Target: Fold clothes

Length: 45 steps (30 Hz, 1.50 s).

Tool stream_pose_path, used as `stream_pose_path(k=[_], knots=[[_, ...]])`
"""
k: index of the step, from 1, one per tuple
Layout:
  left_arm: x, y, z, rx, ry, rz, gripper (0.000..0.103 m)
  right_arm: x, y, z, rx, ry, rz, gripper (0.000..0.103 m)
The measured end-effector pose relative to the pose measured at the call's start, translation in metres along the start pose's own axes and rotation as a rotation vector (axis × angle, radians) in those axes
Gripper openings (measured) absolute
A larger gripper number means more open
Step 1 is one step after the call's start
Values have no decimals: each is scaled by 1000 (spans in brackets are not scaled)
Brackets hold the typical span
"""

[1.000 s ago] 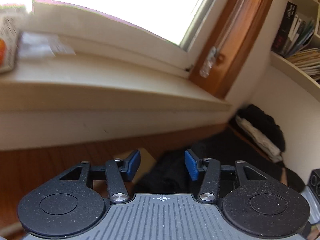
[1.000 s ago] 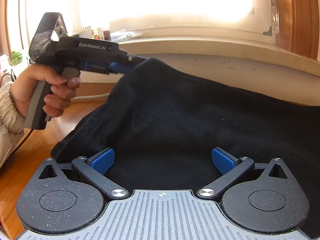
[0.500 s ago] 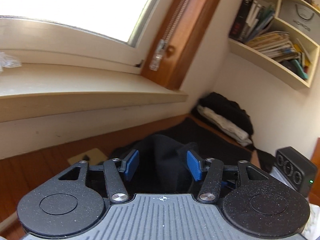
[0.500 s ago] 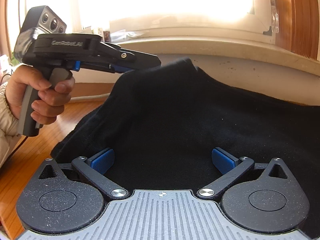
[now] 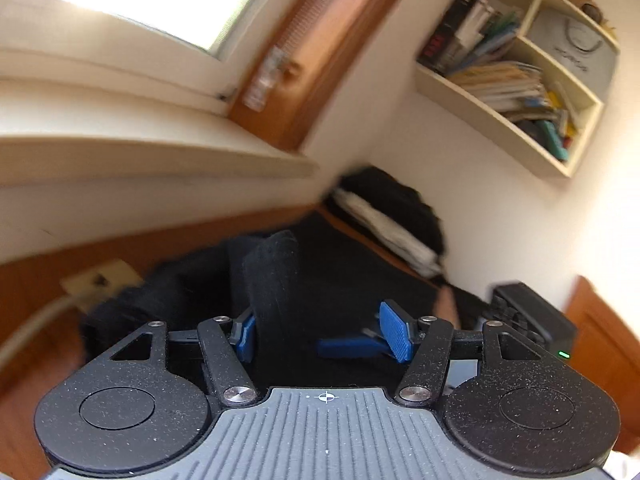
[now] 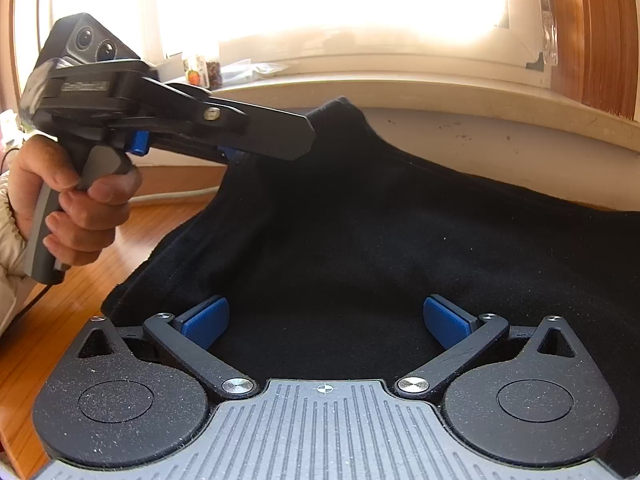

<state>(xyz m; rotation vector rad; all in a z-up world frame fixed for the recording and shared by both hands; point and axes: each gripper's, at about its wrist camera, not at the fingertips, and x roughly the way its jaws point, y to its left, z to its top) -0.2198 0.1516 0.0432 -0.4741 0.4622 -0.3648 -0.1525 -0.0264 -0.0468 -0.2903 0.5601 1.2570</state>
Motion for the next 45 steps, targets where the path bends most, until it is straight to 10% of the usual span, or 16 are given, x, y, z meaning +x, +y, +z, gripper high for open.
stream_pose_path(k=[22,27,40,45], knots=[[15,-18,-15,160,81,102,63,0,1,-2,1,0,-1,103],[19,-24,-18,247,82,280,11,1,0,-2,2,-1,0,103],[-55,18,-3,28,-183,461,0,0,1,-3,1,-6,-5,103],[-59,34,-3,-34,-195,425,9,0,1,-3,2,-9,-5,103]])
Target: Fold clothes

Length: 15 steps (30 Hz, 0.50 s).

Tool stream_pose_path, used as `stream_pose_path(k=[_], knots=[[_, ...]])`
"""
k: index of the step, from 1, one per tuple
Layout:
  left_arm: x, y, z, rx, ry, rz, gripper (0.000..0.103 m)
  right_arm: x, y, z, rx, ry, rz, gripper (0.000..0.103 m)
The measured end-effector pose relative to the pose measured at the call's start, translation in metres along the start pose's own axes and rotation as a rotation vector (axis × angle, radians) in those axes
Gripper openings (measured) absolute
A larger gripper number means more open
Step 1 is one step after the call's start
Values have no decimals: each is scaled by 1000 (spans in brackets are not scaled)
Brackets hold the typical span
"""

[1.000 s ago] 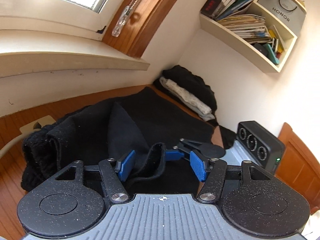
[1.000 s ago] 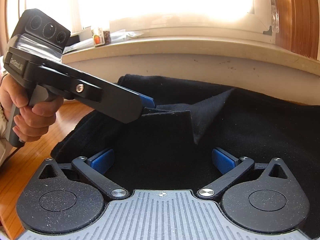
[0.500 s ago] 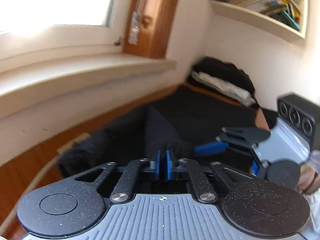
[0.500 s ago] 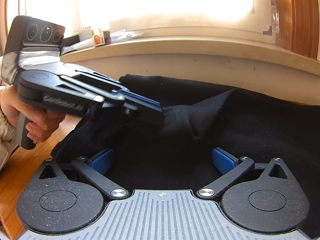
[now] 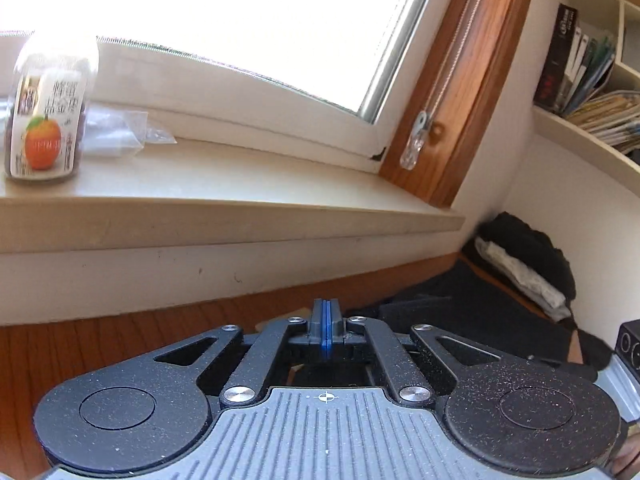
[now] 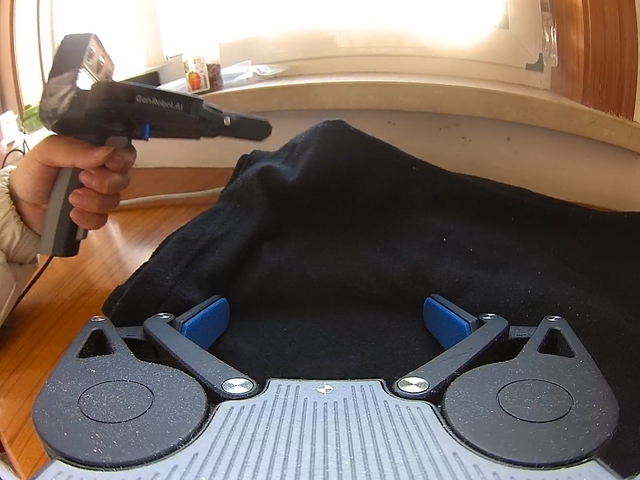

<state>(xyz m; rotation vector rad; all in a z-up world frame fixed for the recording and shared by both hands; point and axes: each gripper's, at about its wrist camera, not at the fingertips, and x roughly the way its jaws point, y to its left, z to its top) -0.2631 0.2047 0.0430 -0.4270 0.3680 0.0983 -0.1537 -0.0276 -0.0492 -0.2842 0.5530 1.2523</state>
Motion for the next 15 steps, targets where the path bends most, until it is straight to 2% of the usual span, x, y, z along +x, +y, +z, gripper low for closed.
stream_pose_path(k=[1,3,5,7,9,10,11,12,13,14,15], knots=[[1,1,0,-12,-3,-27,15,0,0,0,-1,-1,-1,103],[6,1,1,-23,3,-90,47,0,2,0,-6,-4,-6,103],[15,-1,4,-15,33,-160,61,1,4,0,-13,-3,-12,103],[25,-1,8,-26,91,-209,61,1,3,1,-10,1,-10,103],[30,-3,9,-10,108,-232,60,2,0,1,4,3,1,103],[32,-6,9,3,112,-228,55,2,-1,1,12,4,7,103],[33,-9,9,17,111,-209,34,2,-2,1,18,4,11,103],[32,-12,9,30,94,-187,20,2,-2,1,19,4,12,103],[29,-16,9,42,62,-162,17,2,-2,1,20,4,13,103],[25,-19,9,54,30,-137,9,1,-2,1,18,3,11,103],[21,-21,9,54,6,-105,9,1,-1,1,16,2,10,103]])
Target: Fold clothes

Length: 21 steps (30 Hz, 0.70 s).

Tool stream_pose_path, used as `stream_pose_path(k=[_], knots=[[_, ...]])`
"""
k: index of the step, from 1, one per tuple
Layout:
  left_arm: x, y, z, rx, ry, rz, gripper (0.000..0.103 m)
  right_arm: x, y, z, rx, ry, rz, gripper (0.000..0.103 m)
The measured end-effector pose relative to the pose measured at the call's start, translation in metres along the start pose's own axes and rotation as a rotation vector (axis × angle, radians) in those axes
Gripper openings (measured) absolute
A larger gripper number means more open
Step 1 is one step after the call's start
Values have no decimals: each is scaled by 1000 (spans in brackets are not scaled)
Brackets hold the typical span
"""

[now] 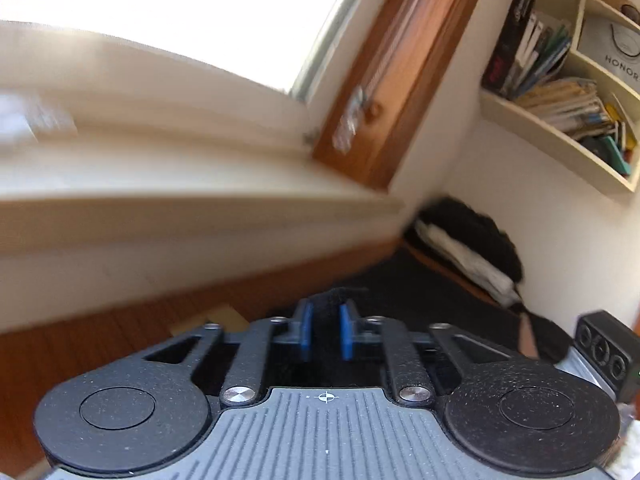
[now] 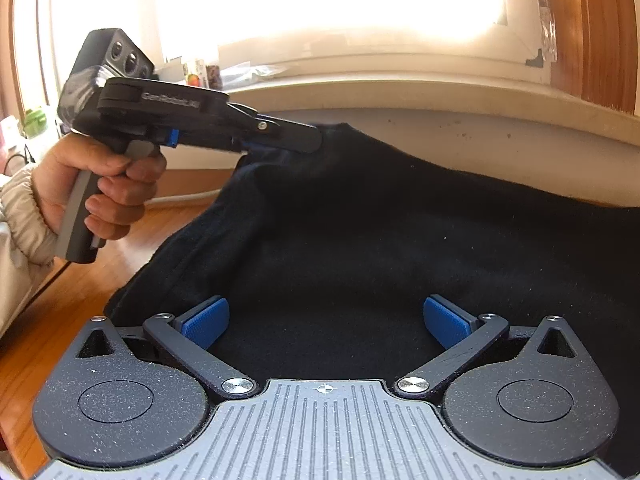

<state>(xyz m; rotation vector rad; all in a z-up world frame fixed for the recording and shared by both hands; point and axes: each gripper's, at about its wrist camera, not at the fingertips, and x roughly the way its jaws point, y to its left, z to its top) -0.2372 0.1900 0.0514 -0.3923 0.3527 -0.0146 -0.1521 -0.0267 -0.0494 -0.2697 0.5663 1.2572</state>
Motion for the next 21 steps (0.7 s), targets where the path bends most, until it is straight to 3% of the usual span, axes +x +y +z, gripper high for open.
stream_pose_path(k=[2,4,6,9,12,14,16,18,21], knots=[[-11,-2,1,-18,-34,79,10,-1,0,0,-3,-2,-1,103],[-7,-9,0,48,-2,191,17,-1,0,-1,1,-6,7,103],[1,-7,-4,76,29,286,35,-2,-1,-2,2,-9,12,103],[-5,6,-7,33,13,290,48,-9,3,-5,-26,-30,-3,103],[-15,12,-6,20,-1,284,54,-26,12,-10,-69,-125,-10,98],[-19,12,-5,21,-9,290,54,-36,19,-13,-78,-174,9,60],[-23,11,-4,35,-23,310,54,-40,29,-13,-82,-196,34,45],[-29,11,-4,35,-42,308,54,-39,40,-13,-103,-201,87,43],[-39,8,-2,39,-85,272,54,-26,61,-18,-180,-112,113,36]])
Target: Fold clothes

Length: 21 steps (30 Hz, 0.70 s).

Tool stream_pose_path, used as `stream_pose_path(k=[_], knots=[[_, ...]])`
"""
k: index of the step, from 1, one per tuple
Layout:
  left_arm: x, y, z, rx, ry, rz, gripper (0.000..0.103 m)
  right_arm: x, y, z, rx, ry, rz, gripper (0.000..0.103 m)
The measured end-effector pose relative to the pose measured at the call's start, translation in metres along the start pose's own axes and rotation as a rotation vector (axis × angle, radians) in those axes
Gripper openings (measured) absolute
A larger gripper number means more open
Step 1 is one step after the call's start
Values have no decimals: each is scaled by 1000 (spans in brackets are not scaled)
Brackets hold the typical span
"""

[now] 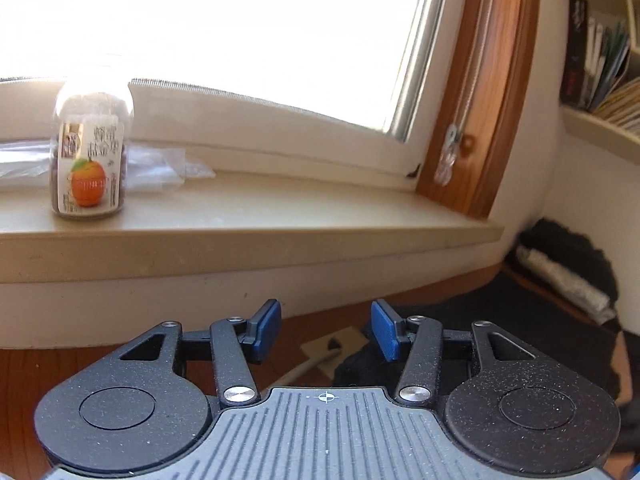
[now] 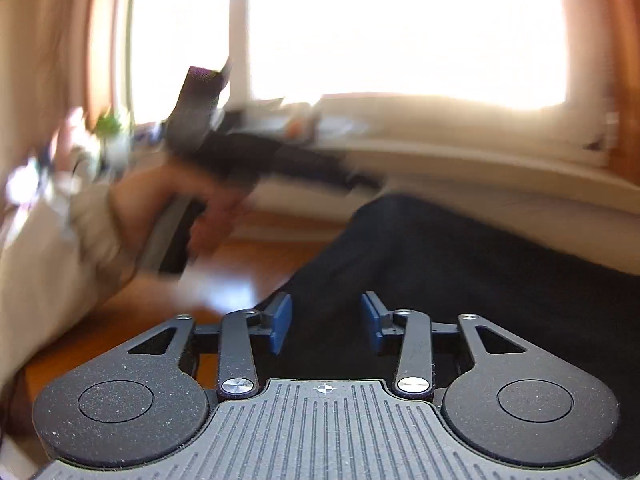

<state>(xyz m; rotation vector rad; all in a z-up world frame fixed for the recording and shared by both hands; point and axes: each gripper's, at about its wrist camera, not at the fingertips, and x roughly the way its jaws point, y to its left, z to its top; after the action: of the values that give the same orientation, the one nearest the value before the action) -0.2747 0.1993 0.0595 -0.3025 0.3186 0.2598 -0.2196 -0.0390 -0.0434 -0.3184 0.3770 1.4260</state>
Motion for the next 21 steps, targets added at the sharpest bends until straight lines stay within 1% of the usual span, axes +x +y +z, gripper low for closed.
stream_pose_path(k=[1,3,5,6,8,9,11,13,16,18,20,21], knots=[[-4,-4,1,16,-22,-20,54,3,4,-1,-16,24,-3,36],[-11,-14,1,63,-54,-72,54,4,3,-4,6,34,16,36],[-13,-27,0,110,-50,-125,54,0,-2,-6,23,42,38,37],[-11,-33,-2,131,-36,-140,54,-1,-4,-4,25,49,42,38],[1,-38,-9,169,38,-99,53,-3,-4,-1,8,64,40,38],[8,-40,-13,188,79,-71,47,-5,-3,2,0,61,37,38],[22,-42,-20,218,155,-24,44,-10,1,8,-1,30,19,39],[31,-38,-25,222,202,-11,44,-10,8,14,-15,7,-8,39],[35,-38,-26,223,219,-8,44,-10,13,18,-55,-1,-24,39],[37,-40,-26,242,226,-3,44,-6,24,16,-95,26,2,39],[38,-37,-26,240,229,-10,45,-2,33,10,-134,48,4,44],[38,-36,-26,239,230,-13,45,0,36,8,-146,57,6,44]])
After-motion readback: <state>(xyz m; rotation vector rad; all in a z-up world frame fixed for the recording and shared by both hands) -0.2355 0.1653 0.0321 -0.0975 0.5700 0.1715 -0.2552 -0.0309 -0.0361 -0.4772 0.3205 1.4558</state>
